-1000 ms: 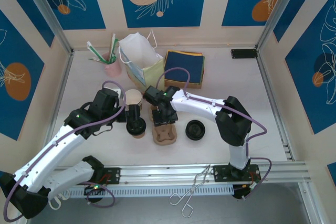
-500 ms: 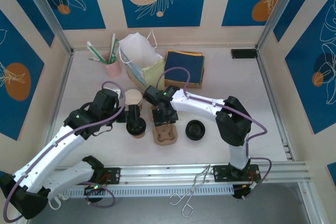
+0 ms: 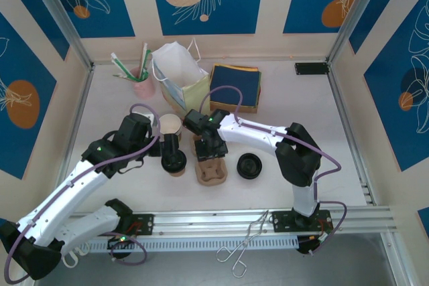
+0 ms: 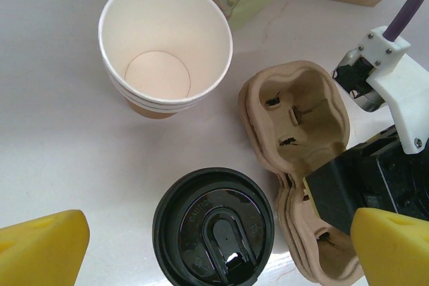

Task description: Pack the takeout coffee

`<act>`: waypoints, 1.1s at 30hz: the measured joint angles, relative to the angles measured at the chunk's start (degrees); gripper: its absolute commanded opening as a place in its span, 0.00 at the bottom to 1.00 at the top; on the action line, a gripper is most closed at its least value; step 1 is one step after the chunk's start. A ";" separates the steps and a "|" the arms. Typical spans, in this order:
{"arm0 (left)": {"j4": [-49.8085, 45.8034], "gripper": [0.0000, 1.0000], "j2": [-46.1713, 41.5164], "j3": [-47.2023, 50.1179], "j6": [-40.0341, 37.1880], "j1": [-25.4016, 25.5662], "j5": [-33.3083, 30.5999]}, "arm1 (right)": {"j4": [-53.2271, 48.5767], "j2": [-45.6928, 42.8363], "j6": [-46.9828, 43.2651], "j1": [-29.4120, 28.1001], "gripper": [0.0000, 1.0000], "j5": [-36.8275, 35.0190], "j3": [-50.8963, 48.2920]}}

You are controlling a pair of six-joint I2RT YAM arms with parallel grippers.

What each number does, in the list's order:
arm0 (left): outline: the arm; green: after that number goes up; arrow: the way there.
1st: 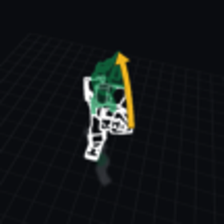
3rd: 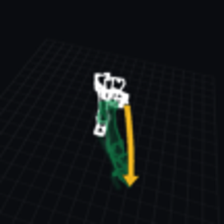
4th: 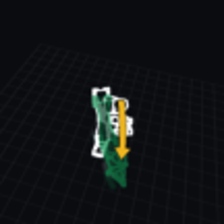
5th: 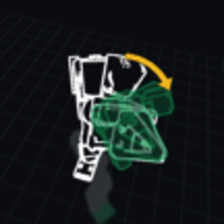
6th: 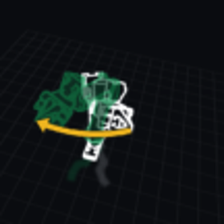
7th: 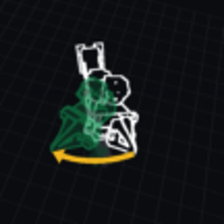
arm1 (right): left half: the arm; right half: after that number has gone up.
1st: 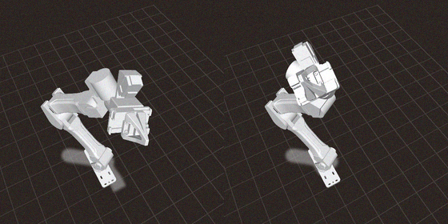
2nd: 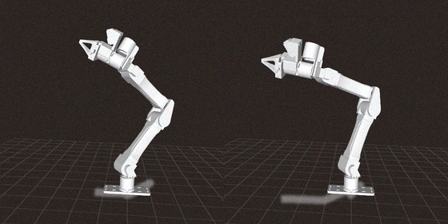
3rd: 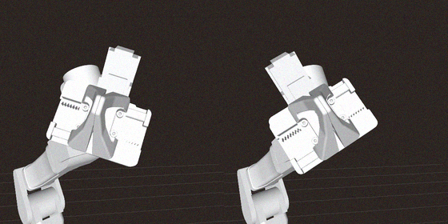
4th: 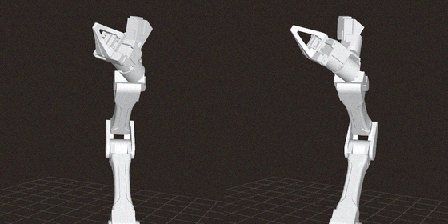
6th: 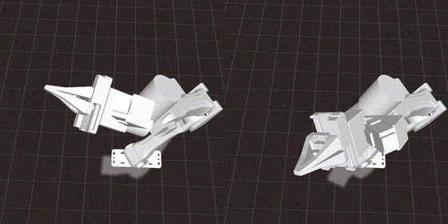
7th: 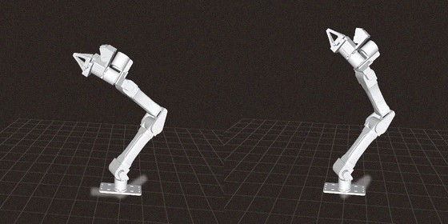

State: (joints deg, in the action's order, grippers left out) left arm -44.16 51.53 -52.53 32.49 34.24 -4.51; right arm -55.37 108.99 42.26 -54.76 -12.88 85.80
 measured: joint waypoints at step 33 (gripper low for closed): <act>0.02 1.00 0.02 0.00 0.00 0.00 0.07 | -0.70 0.57 -0.22 -0.02 0.41 -0.17 0.59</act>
State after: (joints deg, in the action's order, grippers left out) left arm -44.14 51.55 -52.53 32.49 34.24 -4.45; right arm -56.07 109.56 42.04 -54.78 -13.06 86.39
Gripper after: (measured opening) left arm 0.998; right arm 0.411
